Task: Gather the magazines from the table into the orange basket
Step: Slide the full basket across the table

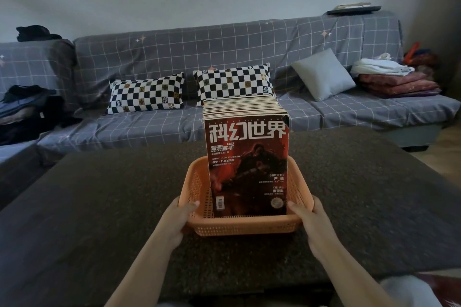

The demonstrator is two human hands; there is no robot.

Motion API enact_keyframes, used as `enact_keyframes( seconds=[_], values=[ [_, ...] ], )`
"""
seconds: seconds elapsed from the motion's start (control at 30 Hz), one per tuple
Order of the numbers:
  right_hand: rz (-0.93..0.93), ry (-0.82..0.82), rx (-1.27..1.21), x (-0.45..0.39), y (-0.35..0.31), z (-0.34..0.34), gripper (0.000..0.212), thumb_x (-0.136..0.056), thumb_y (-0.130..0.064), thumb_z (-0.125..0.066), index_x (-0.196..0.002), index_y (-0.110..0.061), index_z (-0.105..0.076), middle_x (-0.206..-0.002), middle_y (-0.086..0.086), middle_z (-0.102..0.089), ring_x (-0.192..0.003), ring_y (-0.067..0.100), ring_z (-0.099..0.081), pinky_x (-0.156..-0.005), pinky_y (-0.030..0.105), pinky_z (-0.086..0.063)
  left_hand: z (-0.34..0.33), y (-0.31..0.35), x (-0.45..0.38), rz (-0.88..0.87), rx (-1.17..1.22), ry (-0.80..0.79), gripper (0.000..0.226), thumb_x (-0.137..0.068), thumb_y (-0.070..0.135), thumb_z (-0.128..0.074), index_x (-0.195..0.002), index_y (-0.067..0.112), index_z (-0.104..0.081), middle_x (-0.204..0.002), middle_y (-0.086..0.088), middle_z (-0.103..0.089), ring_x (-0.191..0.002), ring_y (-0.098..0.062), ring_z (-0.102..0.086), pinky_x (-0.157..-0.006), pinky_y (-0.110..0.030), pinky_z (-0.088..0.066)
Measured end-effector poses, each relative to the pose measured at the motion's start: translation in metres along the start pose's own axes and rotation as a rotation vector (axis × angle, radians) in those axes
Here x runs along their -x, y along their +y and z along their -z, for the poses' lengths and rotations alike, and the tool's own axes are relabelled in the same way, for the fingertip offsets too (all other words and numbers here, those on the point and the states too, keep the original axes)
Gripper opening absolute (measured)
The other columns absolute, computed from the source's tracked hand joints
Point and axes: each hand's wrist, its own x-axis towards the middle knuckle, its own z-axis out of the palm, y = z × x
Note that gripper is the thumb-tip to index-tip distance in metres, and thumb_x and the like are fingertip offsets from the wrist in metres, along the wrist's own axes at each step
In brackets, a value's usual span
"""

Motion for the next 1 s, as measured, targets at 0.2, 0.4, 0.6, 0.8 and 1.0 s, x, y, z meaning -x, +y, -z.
enact_keyframes(
  seconds=[0.2, 0.4, 0.6, 0.8, 1.0],
  values=[
    [0.0, -0.006, -0.215, -0.008, 0.001, 0.006, 0.059, -0.084, -0.015, -0.065, -0.136, -0.026, -0.042, -0.13, 0.004, -0.052, -0.119, 0.026, -0.049, -0.104, 0.051, -0.038, -0.013, -0.004, 0.002, -0.007, 0.028, 0.008, 0.054, -0.091, 0.012, -0.061, -0.141, 0.014, -0.041, -0.123, -0.013, -0.061, -0.111, -0.033, -0.06, -0.102, -0.055, -0.044],
    [0.007, 0.016, -0.306, -0.021, -0.005, 0.027, 0.055, -0.086, -0.009, -0.061, -0.137, -0.021, -0.043, -0.128, 0.007, -0.053, -0.116, 0.026, -0.052, -0.103, 0.05, -0.04, -0.038, -0.009, 0.001, -0.038, 0.034, -0.015, 0.054, -0.093, 0.015, -0.06, -0.142, 0.015, -0.04, -0.123, -0.011, -0.062, -0.11, -0.03, -0.061, -0.101, -0.053, -0.045],
    [-0.012, 0.085, -0.391, -0.038, -0.014, 0.056, 0.054, -0.089, -0.008, -0.058, -0.139, -0.021, -0.042, -0.132, 0.009, -0.051, -0.119, 0.029, -0.05, -0.102, 0.05, -0.042, -0.079, -0.002, 0.0, -0.035, 0.036, -0.035, 0.052, -0.093, 0.017, -0.059, -0.142, 0.016, -0.04, -0.124, -0.01, -0.061, -0.11, -0.029, -0.06, -0.1, -0.051, -0.046],
    [-0.001, 0.163, -0.403, -0.064, -0.029, 0.098, 0.05, -0.09, -0.011, -0.057, -0.138, -0.019, -0.043, -0.132, 0.01, -0.051, -0.118, 0.029, -0.051, -0.098, 0.048, -0.044, -0.138, 0.01, -0.002, -0.037, 0.042, -0.059, 0.049, -0.093, 0.017, -0.058, -0.139, 0.016, -0.041, -0.123, -0.012, -0.06, -0.112, -0.031, -0.06, -0.1, -0.054, -0.046],
    [0.009, 0.213, -0.406, -0.106, -0.049, 0.153, 0.048, -0.09, -0.012, -0.058, -0.136, -0.017, -0.045, -0.128, 0.01, -0.053, -0.113, 0.029, -0.054, -0.085, 0.042, -0.05, -0.212, 0.025, -0.011, -0.039, 0.034, -0.092, 0.049, -0.094, 0.018, -0.057, -0.14, 0.017, -0.04, -0.126, -0.012, -0.059, -0.114, -0.031, -0.058, -0.101, -0.053, -0.046]
  ],
)
